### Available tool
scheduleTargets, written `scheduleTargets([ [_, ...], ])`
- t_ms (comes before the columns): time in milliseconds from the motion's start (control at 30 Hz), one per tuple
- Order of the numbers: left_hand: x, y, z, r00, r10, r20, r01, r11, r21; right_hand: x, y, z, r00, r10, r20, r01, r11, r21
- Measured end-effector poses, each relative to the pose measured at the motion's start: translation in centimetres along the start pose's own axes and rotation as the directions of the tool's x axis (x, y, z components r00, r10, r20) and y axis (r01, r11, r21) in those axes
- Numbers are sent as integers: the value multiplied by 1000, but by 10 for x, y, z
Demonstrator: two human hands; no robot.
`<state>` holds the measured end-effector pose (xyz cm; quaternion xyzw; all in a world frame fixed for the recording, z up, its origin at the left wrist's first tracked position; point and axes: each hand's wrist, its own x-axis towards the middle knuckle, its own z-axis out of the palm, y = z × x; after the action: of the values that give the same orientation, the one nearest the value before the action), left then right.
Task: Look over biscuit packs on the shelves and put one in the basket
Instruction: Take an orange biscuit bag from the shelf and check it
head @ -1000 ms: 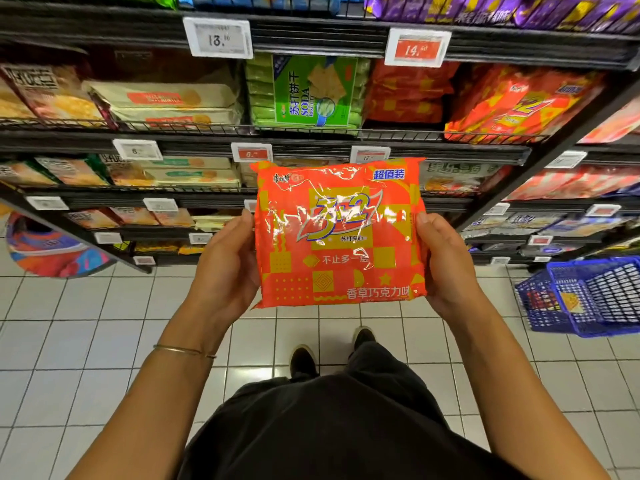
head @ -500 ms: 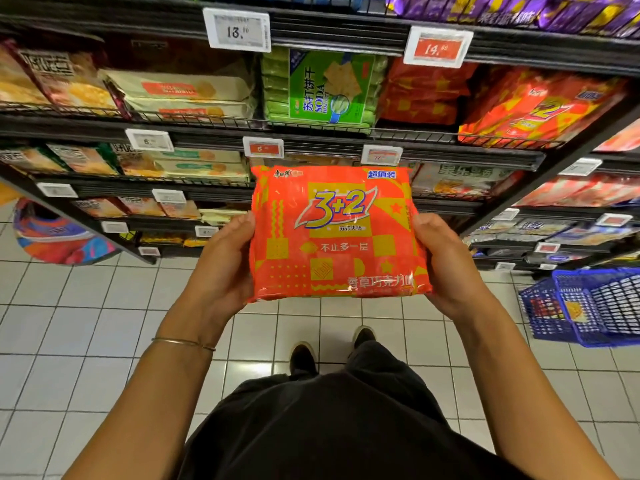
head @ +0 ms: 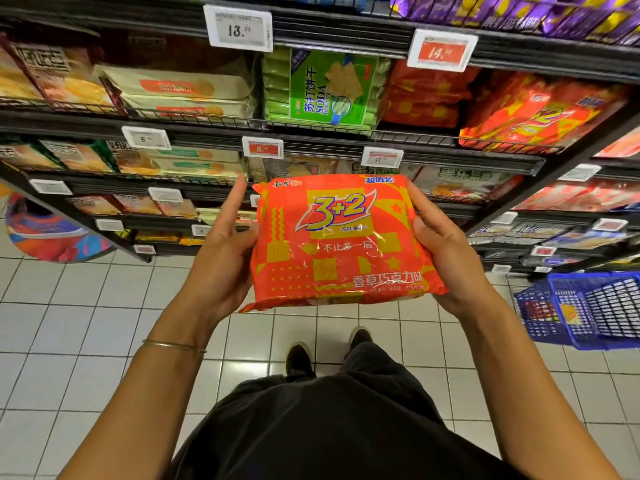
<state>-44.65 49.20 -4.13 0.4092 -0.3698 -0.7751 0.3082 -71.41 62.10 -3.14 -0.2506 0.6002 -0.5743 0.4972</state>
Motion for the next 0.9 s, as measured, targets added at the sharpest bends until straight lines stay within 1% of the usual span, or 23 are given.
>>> scheduleTargets([
  [133, 1, 3, 3, 999, 4, 34, -7, 995, 97, 1, -2, -2, 999, 34, 42, -34, 999, -4],
  [233, 0, 5, 0, 996, -64, 58, 60, 996, 72, 4, -3, -3, 995, 86, 55, -86, 996, 10],
  [333, -3, 4, 0, 991, -123, 55, 119, 990, 72, 3, -3, -2, 993, 89, 82, -90, 996, 15],
  [467, -4, 2, -7, 977, -201, 65, 192, 973, 128, -2, -7, 3, 986, 162, 32, -158, 982, -102],
  [567, -1, 3, -12, 942, -333, 32, 327, 938, 118, 0, -10, 2, 979, 204, 29, -195, 962, -190],
  [667, 1, 1, -15, 906, -419, 63, 412, 906, 97, 2, -11, 2, 973, 221, 60, -200, 947, -250],
  [800, 3, 2, -17, 908, -417, 49, 414, 908, 66, 4, -11, -1, 968, 238, 82, -206, 936, -284],
  [900, 5, 8, -14, 931, -366, 15, 365, 930, 51, 5, -15, 3, 975, 207, 75, -178, 943, -280],
])
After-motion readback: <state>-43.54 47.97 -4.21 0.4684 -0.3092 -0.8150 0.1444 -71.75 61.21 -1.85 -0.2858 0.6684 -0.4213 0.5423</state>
